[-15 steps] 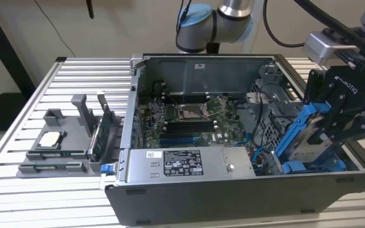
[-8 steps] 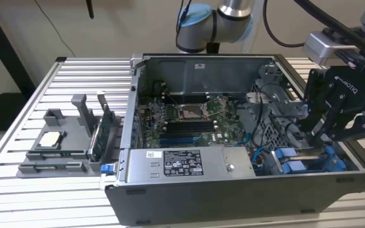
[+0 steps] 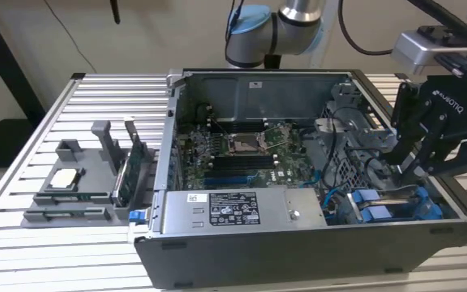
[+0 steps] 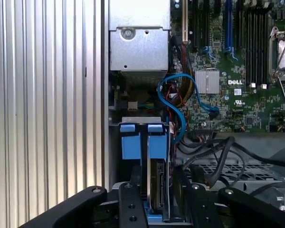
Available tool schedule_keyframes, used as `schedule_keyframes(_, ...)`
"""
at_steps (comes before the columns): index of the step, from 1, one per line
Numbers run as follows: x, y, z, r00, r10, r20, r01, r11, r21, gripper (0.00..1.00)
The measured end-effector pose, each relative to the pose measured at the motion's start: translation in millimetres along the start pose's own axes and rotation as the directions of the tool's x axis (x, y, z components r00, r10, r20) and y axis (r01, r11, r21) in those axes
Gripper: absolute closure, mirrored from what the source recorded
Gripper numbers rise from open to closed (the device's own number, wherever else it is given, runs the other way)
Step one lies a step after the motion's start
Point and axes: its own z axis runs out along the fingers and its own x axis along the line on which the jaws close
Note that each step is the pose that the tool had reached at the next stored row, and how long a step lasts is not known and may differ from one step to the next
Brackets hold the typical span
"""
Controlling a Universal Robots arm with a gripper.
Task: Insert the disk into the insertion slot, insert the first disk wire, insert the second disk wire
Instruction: 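Insert the disk into the insertion slot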
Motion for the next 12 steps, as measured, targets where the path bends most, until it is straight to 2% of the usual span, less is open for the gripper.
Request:
schedule_keyframes(8,-4.2,3.4,-9.0,1.0000,0.000,0.0000,0.000,1.0000,0.0000,0.60)
schedule_keyframes(12,-18.2,4.1,-9.2,1.0000,0.000,0.0002,0.000,1.0000,0.0000,0.60)
